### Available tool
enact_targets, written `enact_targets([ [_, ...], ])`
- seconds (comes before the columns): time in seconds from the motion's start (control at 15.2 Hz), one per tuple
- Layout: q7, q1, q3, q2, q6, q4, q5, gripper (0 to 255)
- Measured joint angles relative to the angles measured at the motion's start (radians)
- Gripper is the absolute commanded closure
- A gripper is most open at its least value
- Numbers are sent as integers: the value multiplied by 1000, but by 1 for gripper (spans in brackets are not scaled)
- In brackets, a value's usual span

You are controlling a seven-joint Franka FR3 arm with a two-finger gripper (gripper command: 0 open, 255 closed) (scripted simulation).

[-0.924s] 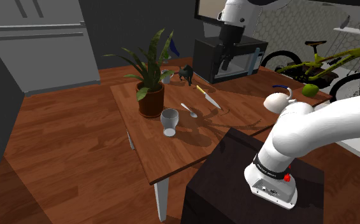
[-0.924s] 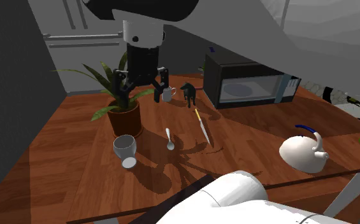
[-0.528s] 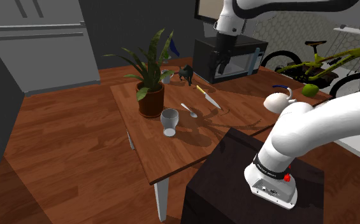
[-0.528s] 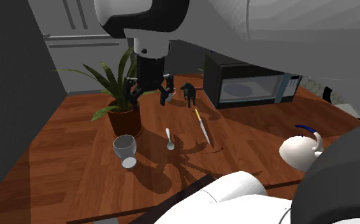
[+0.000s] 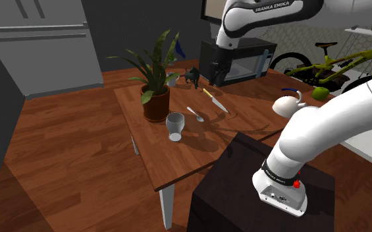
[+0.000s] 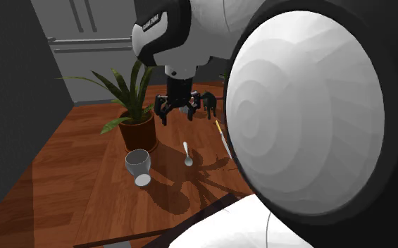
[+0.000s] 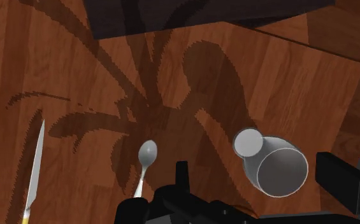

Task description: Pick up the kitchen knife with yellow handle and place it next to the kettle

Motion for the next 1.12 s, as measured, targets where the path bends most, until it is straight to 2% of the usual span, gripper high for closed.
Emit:
enact_targets([
  [0.53, -74, -41, -91, 236, 198, 34, -10, 0],
  [1.12, -164, -77, -161, 556, 354, 186, 68, 0],
])
